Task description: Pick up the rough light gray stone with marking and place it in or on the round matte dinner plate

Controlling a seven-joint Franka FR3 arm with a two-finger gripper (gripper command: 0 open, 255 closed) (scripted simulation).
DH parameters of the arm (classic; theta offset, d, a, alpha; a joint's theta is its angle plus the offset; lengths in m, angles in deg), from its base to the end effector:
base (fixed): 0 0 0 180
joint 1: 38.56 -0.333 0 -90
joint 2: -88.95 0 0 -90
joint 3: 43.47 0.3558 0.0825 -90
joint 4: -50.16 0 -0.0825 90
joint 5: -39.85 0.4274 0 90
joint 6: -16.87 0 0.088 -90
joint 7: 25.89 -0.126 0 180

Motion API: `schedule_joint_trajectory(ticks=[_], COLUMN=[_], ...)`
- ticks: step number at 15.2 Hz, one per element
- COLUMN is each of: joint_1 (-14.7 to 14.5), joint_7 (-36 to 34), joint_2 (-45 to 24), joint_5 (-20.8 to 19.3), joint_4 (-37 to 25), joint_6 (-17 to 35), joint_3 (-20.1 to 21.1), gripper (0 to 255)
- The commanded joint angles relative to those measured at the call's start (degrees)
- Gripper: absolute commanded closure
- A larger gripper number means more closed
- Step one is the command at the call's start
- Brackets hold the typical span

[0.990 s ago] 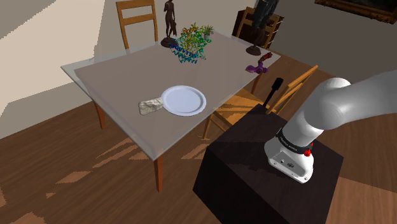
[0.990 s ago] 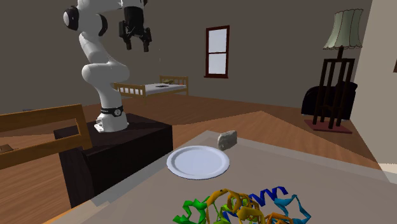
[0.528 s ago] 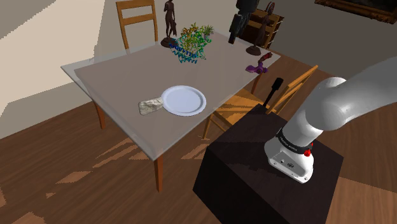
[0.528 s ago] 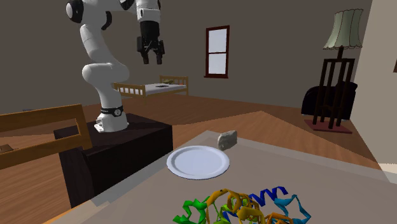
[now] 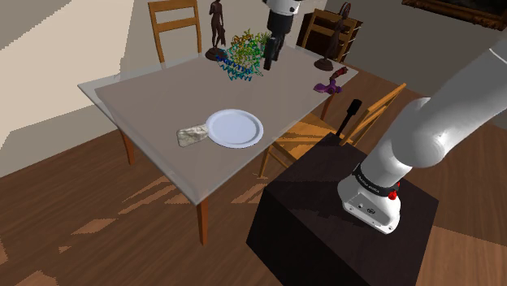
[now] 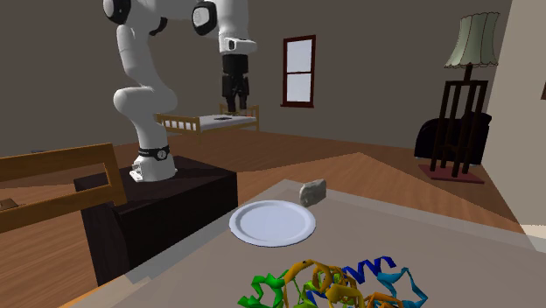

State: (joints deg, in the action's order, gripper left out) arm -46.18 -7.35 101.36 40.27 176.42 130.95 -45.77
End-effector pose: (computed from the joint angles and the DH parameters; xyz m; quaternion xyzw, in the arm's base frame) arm 0.5147 0.0478 0.4751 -0.9786 -0.2057 -0.0028 0.0074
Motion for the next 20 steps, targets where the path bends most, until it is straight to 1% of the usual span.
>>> schedule_joint_trajectory(ticks=[1,10,15,20], joint_1=[-0.7,-3.2,-4.5,-6.0], joint_7=[1.3,6.8,9.3,11.4], joint_2=[-3.8,-22.4,-32.7,-43.1], joint_5=[0.5,2.0,1.9,1.3], joint_4=[-1.5,-12.8,-20.7,-30.1], joint_6=[1.6,6.0,6.7,6.2], joint_3=[0.4,2.7,4.4,5.9], gripper=[0,0,0,0])
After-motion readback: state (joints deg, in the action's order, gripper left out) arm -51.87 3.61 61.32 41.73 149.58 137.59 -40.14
